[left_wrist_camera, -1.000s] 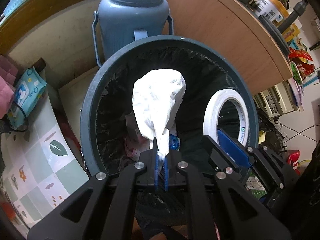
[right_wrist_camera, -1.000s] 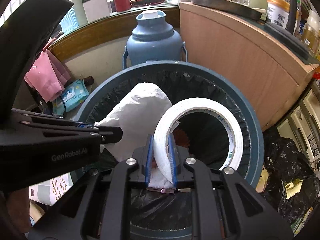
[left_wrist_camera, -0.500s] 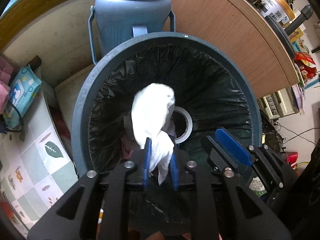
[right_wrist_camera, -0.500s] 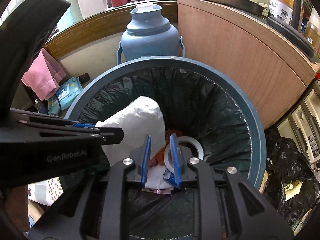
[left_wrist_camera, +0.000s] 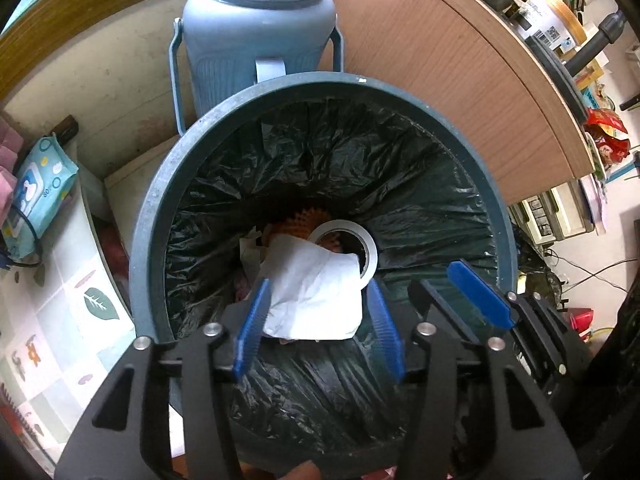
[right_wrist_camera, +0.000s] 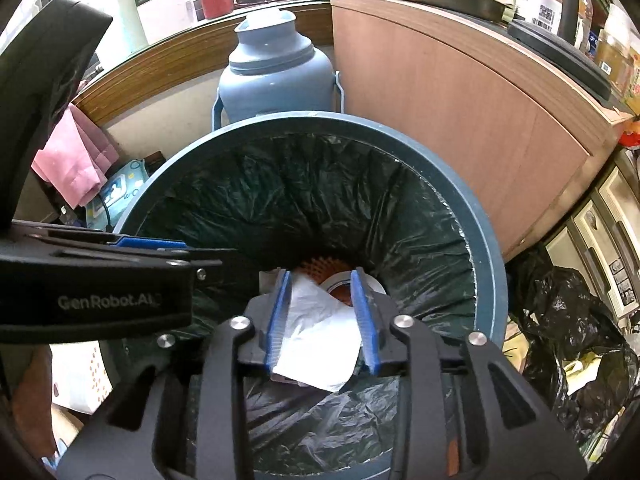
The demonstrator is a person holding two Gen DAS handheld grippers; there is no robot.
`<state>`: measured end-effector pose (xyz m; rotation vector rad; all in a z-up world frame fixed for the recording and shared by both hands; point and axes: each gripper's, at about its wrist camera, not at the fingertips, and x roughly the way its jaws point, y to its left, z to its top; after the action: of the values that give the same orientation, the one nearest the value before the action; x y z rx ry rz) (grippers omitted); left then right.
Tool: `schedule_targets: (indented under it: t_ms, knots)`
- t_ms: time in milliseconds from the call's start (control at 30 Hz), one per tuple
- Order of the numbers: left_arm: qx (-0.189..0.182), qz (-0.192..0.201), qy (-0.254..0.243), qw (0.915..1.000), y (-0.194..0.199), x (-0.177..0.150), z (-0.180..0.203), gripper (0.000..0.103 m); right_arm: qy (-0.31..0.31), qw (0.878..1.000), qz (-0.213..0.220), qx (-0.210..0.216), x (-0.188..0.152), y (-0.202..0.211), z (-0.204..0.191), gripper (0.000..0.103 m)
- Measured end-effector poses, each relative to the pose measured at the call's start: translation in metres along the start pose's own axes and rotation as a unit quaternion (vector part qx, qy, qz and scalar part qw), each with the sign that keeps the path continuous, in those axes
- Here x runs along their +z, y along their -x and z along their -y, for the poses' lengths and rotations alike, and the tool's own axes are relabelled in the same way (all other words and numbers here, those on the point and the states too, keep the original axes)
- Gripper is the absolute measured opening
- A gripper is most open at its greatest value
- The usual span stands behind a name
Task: Collect trash
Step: 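Open both tools to drop the paper and tape into the wastebasket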
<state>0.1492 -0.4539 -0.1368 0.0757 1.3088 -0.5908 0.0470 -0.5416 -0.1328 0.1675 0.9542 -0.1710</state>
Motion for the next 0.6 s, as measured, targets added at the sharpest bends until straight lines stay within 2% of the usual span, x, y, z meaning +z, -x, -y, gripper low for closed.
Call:
schedule_targets:
  t_ms: [100, 167, 333, 467, 600]
  knots:
    - [-0.002, 0.004, -0.001, 1.0, 0.002, -0.001, 0.002, 0.06, 0.002, 1.0, 0.006, 0.003, -0.001, 0.003, 0.0, 0.051]
    - [0.003, 0.009, -0.003, 1.0, 0.004, -0.001, 0.004, 0.071, 0.002, 1.0, 0.012, -0.001, -0.001, 0.006, 0.0, 0.064]
    - [0.008, 0.017, 0.0, 0.9998, 0.008, -0.003, 0.003, 0.08, -0.015, 1.0, 0.019, -0.017, -0.001, 0.01, 0.007, 0.084]
    - [0.007, 0.02, -0.002, 0.9998, 0.012, -0.004, 0.002, 0.086, -0.017, 0.999, 0.023, -0.033, 0.0, 0.012, 0.008, 0.089]
    - [0.019, 0.025, -0.004, 0.9995, 0.016, -0.005, 0.001, 0.089, -0.017, 0.999, 0.028, -0.037, 0.002, 0.015, 0.007, 0.09]
